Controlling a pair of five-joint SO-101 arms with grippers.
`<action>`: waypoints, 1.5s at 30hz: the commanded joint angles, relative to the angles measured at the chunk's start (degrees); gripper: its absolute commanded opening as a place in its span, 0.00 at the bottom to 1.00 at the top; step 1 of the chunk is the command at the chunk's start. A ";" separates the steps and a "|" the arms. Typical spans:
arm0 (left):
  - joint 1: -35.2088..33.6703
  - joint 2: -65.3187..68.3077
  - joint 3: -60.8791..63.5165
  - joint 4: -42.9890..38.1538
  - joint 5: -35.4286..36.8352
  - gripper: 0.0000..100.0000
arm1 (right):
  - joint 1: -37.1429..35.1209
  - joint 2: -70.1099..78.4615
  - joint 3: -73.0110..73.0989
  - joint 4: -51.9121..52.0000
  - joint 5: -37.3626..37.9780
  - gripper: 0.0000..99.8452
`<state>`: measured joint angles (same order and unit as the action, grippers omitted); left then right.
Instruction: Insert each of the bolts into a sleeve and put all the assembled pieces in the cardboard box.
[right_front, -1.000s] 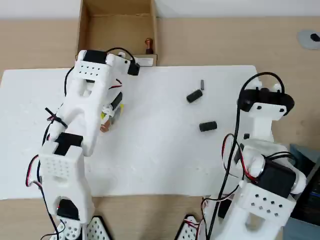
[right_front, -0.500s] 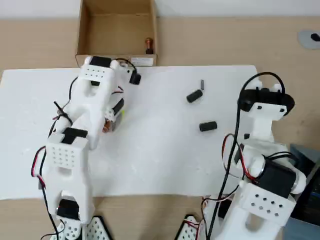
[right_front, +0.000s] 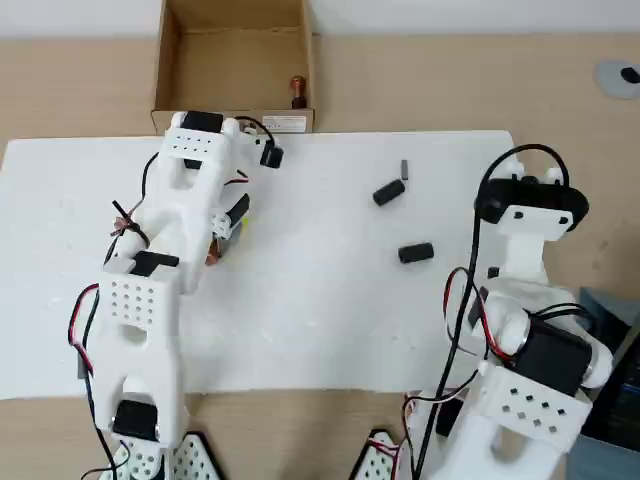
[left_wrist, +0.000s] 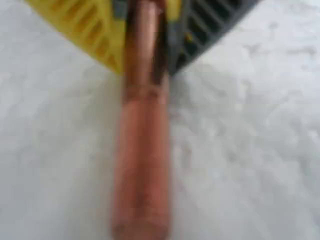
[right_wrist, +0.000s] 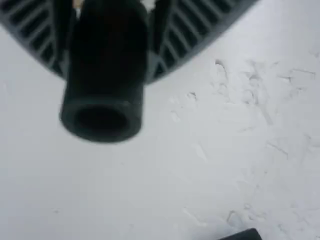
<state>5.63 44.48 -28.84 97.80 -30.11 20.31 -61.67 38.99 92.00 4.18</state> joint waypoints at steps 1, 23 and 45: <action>-1.58 0.66 -1.85 -0.79 -0.18 0.01 | 0.22 -0.40 0.04 -1.32 0.09 0.01; -1.76 -17.63 -1.67 -0.26 28.75 0.00 | 0.13 -0.48 0.04 -1.32 0.09 0.01; -2.90 -19.21 -0.97 -10.11 94.95 0.01 | 0.13 -0.66 0.04 -1.32 0.09 0.01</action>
<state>3.08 28.66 -29.89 89.36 57.01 20.31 -61.67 38.99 92.00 4.18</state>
